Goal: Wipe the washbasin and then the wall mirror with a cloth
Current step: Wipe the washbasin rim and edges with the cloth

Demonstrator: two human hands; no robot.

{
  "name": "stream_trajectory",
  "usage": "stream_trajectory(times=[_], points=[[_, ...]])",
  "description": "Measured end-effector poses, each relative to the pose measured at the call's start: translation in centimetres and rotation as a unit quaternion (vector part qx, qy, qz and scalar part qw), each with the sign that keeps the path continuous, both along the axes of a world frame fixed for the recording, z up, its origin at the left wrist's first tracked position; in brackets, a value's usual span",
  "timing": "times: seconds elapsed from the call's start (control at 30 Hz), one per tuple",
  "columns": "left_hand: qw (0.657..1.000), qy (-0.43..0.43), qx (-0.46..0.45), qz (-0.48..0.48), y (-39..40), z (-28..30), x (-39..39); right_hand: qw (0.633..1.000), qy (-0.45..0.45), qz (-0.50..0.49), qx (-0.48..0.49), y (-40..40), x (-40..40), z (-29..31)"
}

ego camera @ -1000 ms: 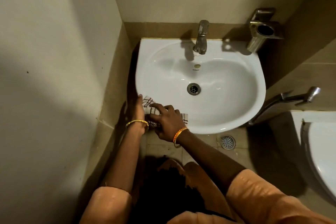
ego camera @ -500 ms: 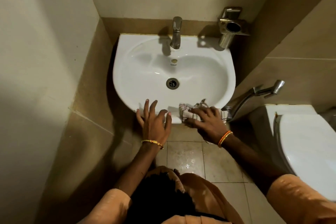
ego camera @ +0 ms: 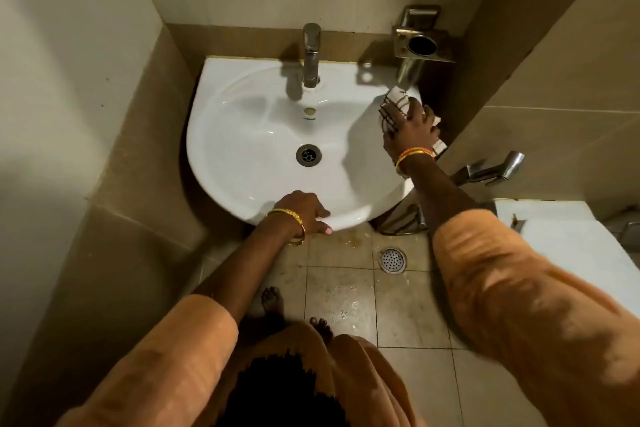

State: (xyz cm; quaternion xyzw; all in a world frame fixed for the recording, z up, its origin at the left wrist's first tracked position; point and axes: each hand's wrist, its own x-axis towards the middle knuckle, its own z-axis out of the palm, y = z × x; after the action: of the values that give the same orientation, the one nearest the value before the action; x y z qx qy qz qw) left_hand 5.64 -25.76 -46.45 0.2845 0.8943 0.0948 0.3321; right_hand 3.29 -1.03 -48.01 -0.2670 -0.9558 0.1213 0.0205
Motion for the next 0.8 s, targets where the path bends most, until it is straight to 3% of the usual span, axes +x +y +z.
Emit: stream_trajectory(times=[0.1, 0.2, 0.3, 0.37, 0.43, 0.5, 0.63, 0.73, 0.8], points=[[1.0, -0.01, -0.011, 0.008, 0.5, 0.2, -0.6, 0.994, -0.098, -0.026, -0.05, 1.2, -1.5, -1.3], [0.999, -0.012, 0.011, 0.046, -0.2, -0.2, -0.4, 0.994, -0.029, -0.079, -0.066, 1.0, 0.3, -2.1], [0.99, -0.043, 0.067, 0.115, -1.6, -1.0, -0.6, 0.979, 0.057, -0.134, -0.145, 0.3, 3.2, -2.8], [0.961, -0.096, 0.157, 0.207, -2.3, -1.6, -0.9, 0.963, 0.101, -0.162, -0.192, -1.1, 5.4, -3.4], [0.888, -0.13, 0.283, 0.338, -2.8, -2.0, -0.8, 0.951, 0.14, -0.166, -0.22, -3.4, 7.5, -3.8], [0.824, -0.06, 0.358, 0.435, -3.3, -2.5, -0.1, 0.939, 0.171, -0.175, -0.24, -6.0, 8.9, -3.9], [0.822, 0.174, 0.352, 0.412, -4.9, -3.3, 2.0, 0.914, 0.181, -0.233, -0.278, -11.5, 10.2, -2.6], [0.823, 0.212, 0.376, 0.368, -6.2, -4.2, 2.5, 0.906, 0.179, -0.243, -0.296, -16.6, 10.5, -2.1], [0.824, 0.171, 0.384, 0.38, -6.7, -4.2, 2.5, 0.894, 0.172, -0.254, -0.327, -19.6, 10.3, -1.9]])
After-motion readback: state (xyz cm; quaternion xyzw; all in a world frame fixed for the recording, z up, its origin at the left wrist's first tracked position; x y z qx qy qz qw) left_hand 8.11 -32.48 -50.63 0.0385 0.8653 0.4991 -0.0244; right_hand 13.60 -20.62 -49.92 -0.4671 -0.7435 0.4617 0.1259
